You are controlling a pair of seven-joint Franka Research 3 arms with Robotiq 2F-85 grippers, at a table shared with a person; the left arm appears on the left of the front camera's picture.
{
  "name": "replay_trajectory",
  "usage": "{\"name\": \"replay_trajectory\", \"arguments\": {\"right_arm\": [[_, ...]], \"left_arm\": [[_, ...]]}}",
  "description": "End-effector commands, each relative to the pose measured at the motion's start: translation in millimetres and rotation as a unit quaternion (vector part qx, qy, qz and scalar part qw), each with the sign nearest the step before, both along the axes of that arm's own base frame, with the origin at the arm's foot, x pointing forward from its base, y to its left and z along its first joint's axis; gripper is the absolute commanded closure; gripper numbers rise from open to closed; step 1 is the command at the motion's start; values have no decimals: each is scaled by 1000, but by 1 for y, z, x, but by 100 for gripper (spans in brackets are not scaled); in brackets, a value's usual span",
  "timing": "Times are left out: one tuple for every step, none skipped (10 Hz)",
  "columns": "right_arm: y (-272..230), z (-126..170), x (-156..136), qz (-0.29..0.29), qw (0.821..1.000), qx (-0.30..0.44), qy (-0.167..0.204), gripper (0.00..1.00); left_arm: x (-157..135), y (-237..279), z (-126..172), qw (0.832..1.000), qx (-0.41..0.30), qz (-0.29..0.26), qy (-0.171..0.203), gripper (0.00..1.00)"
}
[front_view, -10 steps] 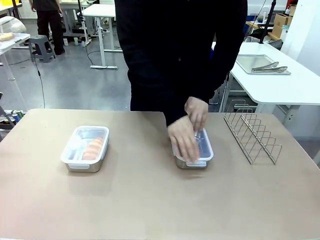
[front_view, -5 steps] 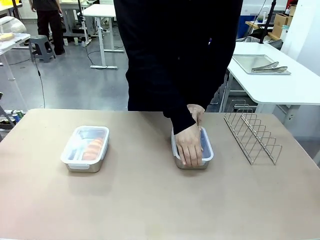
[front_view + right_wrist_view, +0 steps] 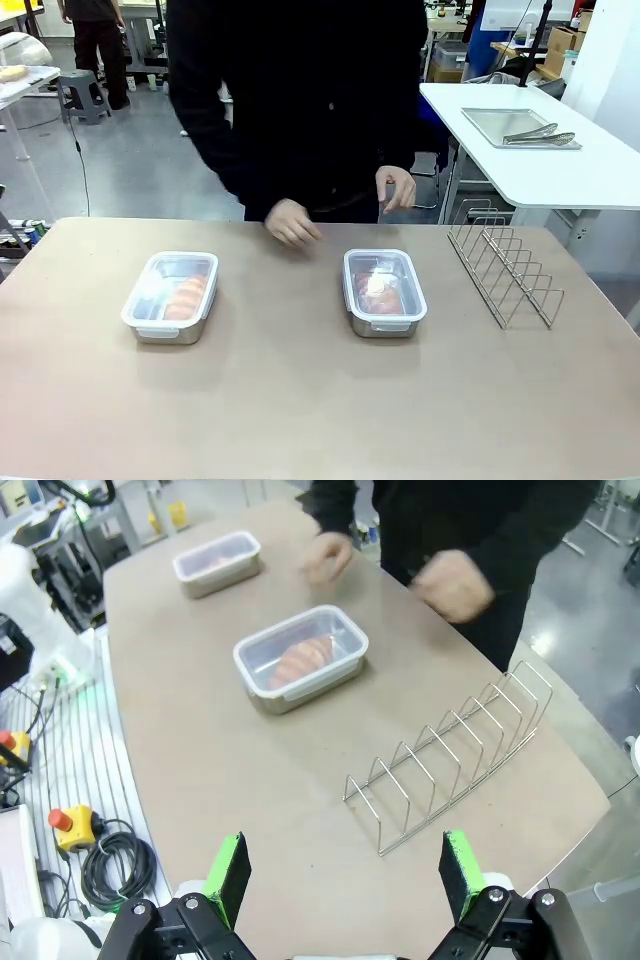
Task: Place the bread in airtight containers.
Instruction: Release when the human grabs the Airtight Container lid.
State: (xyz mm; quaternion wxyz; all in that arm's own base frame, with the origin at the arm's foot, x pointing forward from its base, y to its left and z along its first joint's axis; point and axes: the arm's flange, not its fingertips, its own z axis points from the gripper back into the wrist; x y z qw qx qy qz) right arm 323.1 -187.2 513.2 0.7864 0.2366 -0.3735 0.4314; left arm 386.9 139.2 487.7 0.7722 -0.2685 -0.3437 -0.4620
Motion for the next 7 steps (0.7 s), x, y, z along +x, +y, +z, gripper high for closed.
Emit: {"name": "replay_trajectory", "arguments": {"right_arm": [[0, 0, 0, 5, 1000, 8, -9, 0], [0, 0, 0, 5, 1000, 8, -9, 0], [0, 0, 0, 5, 1000, 8, -9, 0], [0, 0, 0, 5, 1000, 8, -9, 0], [0, 0, 0, 5, 1000, 8, -9, 0], [0, 0, 0, 5, 1000, 8, -9, 0], [0, 0, 0, 5, 1000, 8, -9, 0]], "left_arm": [[0, 0, 1, 1000, 3, -5, -4, 0], [0, 0, 1, 1000, 3, -5, -4, 0], [0, 0, 1, 1000, 3, -5, -4, 0], [0, 0, 1, 1000, 3, -5, -4, 0], [0, 0, 1, 1000, 3, -5, -4, 0], [0, 0, 1, 1000, 3, -5, -4, 0], [0, 0, 1, 1000, 3, -5, -4, 0]]}}
